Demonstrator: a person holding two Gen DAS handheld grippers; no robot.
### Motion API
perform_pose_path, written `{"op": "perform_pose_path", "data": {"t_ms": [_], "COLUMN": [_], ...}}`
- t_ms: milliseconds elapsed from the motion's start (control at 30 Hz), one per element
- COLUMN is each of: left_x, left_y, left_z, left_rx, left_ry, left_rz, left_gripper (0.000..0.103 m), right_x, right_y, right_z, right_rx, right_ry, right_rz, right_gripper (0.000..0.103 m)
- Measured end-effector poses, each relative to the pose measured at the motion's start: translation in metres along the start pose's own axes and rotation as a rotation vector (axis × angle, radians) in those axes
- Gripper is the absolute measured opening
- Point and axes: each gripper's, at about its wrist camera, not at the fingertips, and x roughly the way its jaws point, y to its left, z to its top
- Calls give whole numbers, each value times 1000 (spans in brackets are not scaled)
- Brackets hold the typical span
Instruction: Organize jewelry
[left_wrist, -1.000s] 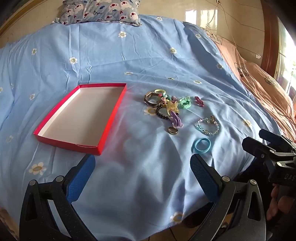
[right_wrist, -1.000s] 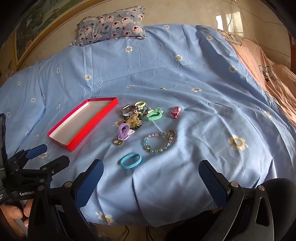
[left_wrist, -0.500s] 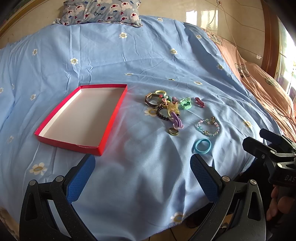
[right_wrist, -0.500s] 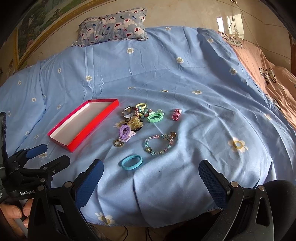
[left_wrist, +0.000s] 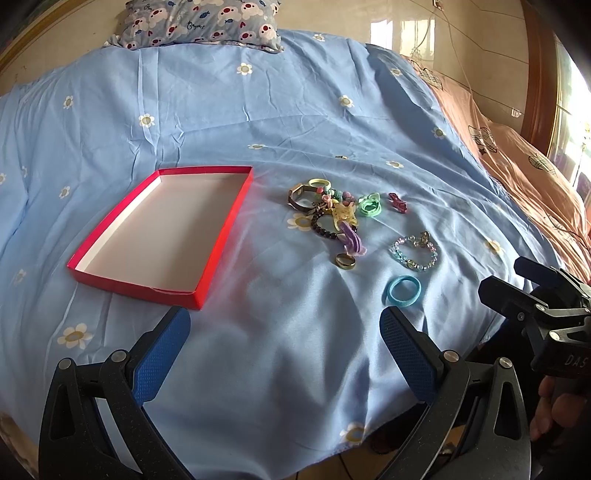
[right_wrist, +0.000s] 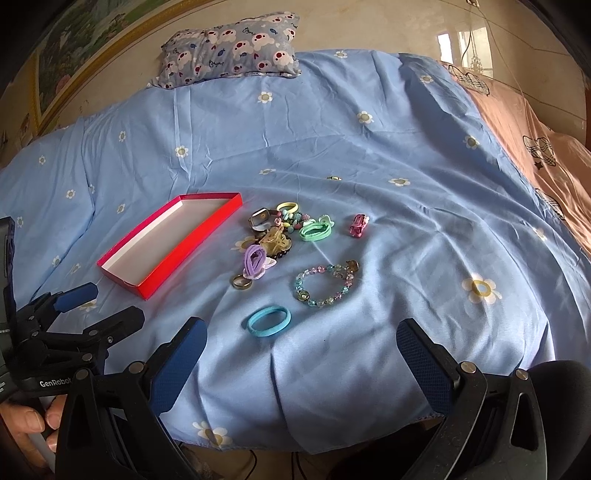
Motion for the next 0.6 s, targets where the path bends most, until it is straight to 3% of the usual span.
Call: {"op": "perform_pose_path", "data": {"t_ms": [600], "left_x": [4], "left_y": [-2], "left_z": [-1], "left_rx": [-2], "left_ry": [8], "left_rz": [3], "left_gripper": [103], "right_x": [2], "right_y": [-1], "right_z": [0], "right_rx": [10], "right_ry": [-3], "right_rz": [12], "right_gripper": [103]}}
